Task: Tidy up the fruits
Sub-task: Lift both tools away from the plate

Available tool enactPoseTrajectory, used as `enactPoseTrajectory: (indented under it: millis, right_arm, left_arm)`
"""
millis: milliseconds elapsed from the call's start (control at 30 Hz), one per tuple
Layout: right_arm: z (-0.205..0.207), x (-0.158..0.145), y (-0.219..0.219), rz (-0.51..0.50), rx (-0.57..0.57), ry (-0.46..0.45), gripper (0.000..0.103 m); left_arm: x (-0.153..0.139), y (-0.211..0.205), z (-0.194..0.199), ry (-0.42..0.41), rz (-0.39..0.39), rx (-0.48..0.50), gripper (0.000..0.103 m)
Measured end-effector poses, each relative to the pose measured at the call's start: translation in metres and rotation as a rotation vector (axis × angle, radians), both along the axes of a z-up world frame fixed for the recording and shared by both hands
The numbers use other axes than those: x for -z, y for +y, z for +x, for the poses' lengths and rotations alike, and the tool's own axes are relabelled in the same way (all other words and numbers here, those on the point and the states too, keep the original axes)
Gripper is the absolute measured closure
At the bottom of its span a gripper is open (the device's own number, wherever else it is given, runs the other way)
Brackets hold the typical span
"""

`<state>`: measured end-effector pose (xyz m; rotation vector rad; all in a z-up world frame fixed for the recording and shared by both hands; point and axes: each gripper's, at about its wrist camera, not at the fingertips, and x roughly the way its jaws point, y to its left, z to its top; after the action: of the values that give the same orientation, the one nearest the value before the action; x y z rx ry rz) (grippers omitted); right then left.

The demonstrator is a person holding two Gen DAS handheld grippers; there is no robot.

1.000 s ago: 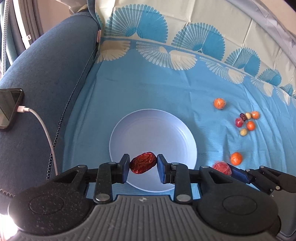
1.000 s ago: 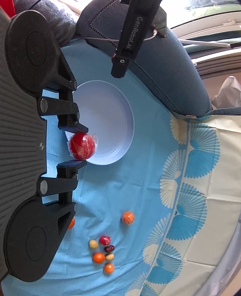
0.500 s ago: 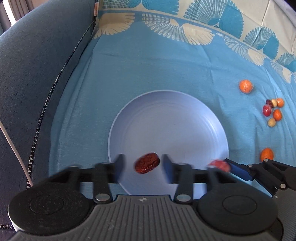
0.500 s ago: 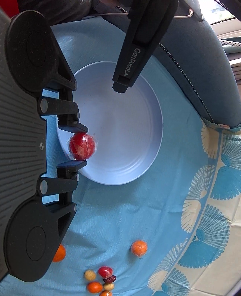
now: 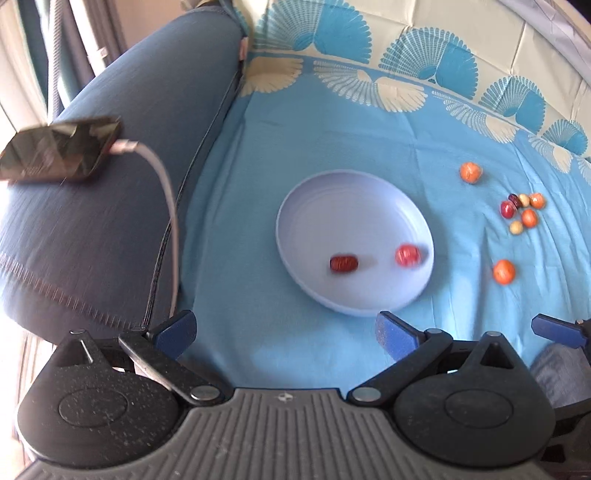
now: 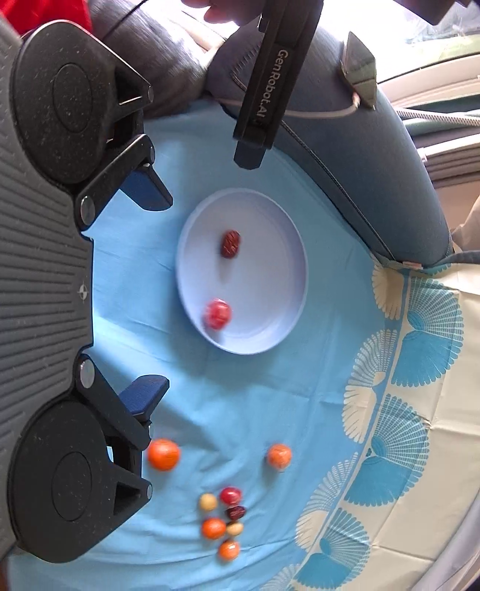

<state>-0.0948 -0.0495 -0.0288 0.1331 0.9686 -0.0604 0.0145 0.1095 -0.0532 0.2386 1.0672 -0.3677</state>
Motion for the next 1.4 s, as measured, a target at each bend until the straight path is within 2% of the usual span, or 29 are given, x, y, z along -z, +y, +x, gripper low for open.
enactPoseTrajectory:
  millis: [133, 367, 600, 867, 1400]
  right_arm:
    - [-0.026, -0.021, 0.015, -0.062, -0.016, -0.060, 0.004]
    - [-0.061, -0.053, 0.020, -0.093, -0.007, -0.177, 0.003]
    - [-0.088, -0.069, 0.020, -0.107, 0.003, -0.243, 0.001]
    - [-0.098, -0.074, 0.025, -0.114, -0.004, -0.275, 0.001]
    - [-0.091, -0.067, 0.023, -0.102, 0.008, -0.239, 0.001]
  left_arm:
    - [-0.014, 0.022, -0.032, 0.005, -0.037, -0.045, 0.000]
    - [-0.045, 0.030, -0.070, -0.124, -0.043, -0.042, 0.000]
    - [-0.057, 0.025, -0.096, -0.163, -0.035, -0.015, 0.000]
    - [-0.066, 0.023, -0.112, -0.212, -0.023, 0.014, 0.000]
    - [-0.060, 0.021, -0.103, -0.190, -0.012, 0.017, 0.000]
